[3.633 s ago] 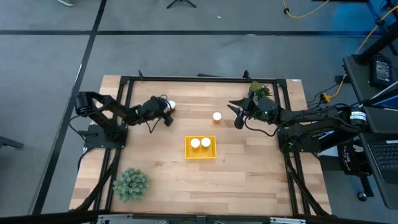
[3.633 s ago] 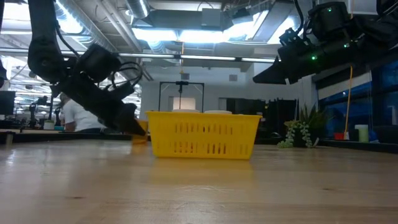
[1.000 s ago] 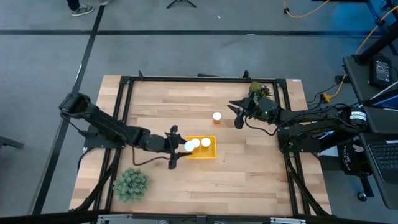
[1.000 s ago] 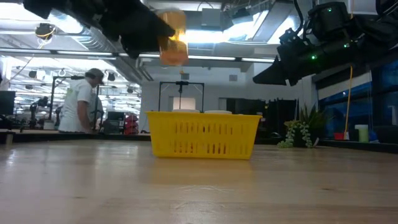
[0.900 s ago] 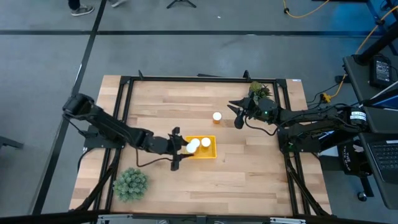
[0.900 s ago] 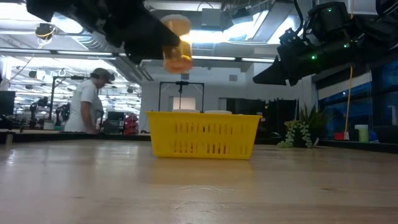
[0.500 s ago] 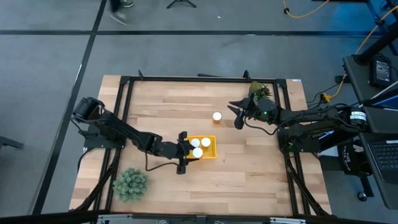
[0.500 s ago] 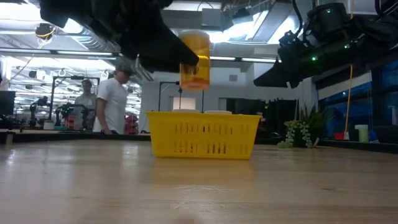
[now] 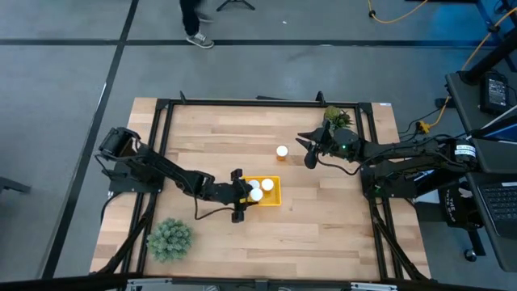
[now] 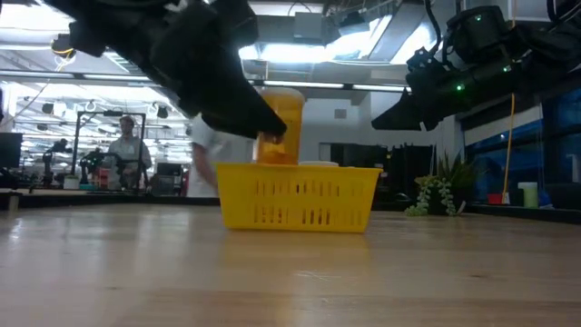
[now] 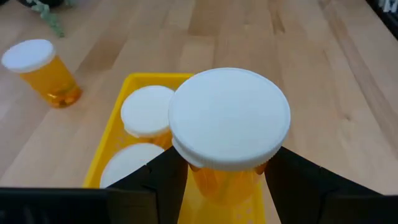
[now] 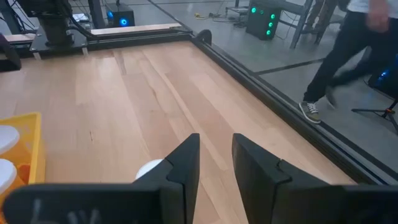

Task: Pick and place pill bottles into a basket
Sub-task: Put the orange pill bottle into the yellow bin

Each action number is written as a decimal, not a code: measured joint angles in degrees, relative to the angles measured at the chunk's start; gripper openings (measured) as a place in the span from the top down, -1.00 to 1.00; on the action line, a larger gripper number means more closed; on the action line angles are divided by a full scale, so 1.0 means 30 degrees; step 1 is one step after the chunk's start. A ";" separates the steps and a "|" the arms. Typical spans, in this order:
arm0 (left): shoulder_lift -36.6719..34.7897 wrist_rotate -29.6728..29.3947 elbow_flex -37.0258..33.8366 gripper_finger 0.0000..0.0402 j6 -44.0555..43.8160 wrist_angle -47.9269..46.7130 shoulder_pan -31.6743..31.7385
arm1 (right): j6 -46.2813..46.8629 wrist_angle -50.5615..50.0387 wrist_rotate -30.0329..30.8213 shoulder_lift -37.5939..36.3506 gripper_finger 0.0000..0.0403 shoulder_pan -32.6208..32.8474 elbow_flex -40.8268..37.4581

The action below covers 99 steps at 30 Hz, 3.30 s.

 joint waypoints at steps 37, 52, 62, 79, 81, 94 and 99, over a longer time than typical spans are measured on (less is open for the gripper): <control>0.0648 0.0893 0.0018 0.01 0.0663 -0.0279 0.0652 | -0.0051 0.0029 -0.0007 0.0000 0.51 0.0146 0.0000; 0.0648 0.0965 0.0018 -0.11 0.0991 -0.0318 0.0652 | -0.0029 0.0029 -0.0007 0.0000 0.51 0.0146 0.0000; 0.0648 0.0979 0.0018 -0.10 0.1004 -0.0330 0.0652 | -0.0015 0.0029 -0.0007 0.0000 0.51 0.0146 0.0000; 0.0648 0.1095 0.0018 0.09 0.1005 -0.0345 0.0660 | -0.0015 0.0022 -0.0007 0.0000 0.51 0.0146 0.0000; 0.0648 0.1080 0.0018 0.08 0.1111 -0.0345 0.0660 | -0.0015 0.0023 -0.0007 0.0000 0.51 0.0152 0.0000; 0.0648 0.1084 0.0011 0.08 0.1405 -0.0323 0.0660 | -0.0008 0.0022 -0.0007 0.0000 0.51 0.0146 0.0000; 0.0648 0.1108 0.0011 0.01 0.1362 -0.0315 0.0652 | -0.0007 0.0016 -0.0007 0.0000 0.51 0.0146 0.0000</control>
